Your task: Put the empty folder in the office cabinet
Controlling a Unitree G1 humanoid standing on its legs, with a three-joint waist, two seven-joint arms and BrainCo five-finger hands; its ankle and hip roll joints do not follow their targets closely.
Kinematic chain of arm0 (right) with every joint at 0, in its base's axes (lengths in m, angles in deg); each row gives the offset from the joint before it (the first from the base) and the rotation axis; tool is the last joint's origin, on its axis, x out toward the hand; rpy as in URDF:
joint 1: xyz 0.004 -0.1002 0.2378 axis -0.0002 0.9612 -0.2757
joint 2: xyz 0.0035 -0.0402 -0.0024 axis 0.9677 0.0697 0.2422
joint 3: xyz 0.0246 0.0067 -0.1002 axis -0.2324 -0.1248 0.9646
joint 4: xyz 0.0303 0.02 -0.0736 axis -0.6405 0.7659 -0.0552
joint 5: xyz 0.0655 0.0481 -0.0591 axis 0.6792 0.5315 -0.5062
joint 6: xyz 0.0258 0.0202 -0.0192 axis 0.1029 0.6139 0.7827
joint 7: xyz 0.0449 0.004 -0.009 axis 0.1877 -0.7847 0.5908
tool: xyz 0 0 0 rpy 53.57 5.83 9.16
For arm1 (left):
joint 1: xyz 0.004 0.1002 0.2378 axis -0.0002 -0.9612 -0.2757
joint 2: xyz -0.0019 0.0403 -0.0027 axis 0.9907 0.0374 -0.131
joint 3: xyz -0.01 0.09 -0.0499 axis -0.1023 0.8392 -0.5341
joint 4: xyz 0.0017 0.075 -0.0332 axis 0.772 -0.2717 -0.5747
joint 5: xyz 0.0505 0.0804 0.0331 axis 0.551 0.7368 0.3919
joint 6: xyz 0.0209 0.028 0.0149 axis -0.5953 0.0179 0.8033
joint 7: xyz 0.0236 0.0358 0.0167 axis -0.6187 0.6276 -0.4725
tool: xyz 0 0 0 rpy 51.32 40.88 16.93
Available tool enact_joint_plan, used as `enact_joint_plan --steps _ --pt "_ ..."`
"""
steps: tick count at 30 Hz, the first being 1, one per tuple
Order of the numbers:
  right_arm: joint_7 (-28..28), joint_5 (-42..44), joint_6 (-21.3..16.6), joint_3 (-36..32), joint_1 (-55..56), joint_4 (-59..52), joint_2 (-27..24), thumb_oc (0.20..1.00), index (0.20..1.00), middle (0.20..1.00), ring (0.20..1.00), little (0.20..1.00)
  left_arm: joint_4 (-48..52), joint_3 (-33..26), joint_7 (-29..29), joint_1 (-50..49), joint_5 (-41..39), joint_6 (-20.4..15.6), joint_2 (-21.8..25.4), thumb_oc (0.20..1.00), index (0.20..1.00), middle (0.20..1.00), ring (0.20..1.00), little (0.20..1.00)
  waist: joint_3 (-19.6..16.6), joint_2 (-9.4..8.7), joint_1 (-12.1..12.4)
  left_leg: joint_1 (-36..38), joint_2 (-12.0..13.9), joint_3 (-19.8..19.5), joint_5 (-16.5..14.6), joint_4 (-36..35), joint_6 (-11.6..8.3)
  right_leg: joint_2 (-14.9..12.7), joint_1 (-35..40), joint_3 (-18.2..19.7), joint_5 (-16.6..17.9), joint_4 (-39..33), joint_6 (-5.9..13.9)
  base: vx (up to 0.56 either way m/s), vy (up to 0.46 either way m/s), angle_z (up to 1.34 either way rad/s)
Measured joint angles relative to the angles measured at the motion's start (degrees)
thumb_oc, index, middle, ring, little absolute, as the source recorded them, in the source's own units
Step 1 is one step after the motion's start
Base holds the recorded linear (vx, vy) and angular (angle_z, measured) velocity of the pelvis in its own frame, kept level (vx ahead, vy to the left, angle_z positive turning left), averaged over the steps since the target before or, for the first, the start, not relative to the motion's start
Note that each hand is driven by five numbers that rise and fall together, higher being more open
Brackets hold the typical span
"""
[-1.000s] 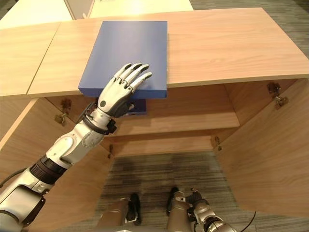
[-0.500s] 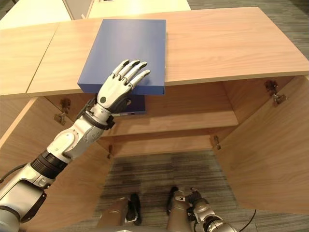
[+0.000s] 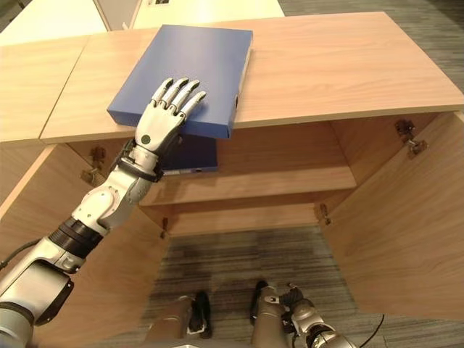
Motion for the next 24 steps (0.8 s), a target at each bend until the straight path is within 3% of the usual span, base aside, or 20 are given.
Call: enact_joint_plan --steps 20,24 --pt "-0.08 0.01 -0.05 -0.33 0.06 0.02 -0.62 1.0 1.0 1.0 1.0 1.0 -0.26 -2.03 -1.93 -0.6 0.14 1.28 -0.33 0.2 0.2 0.2 0.2 0.2 0.57 0.33 0.11 -0.94 0.17 -0.02 -0.04 0.6 -0.01 0.27 -1.04 0.51 0.01 0.67 0.02 0.0 -0.002 0.0" --pt "-0.22 0.04 0.02 -1.35 0.14 0.01 -0.44 1.0 1.0 1.0 1.0 1.0 8.76 -7.88 1.01 -8.03 -3.05 -0.71 -0.18 0.2 0.2 0.2 0.2 0.2 1.87 0.6 0.21 2.35 0.17 -0.2 1.11 -3.15 -0.31 0.68 1.86 -0.15 0.14 -1.68 -0.17 0.05 -0.065 -0.01"
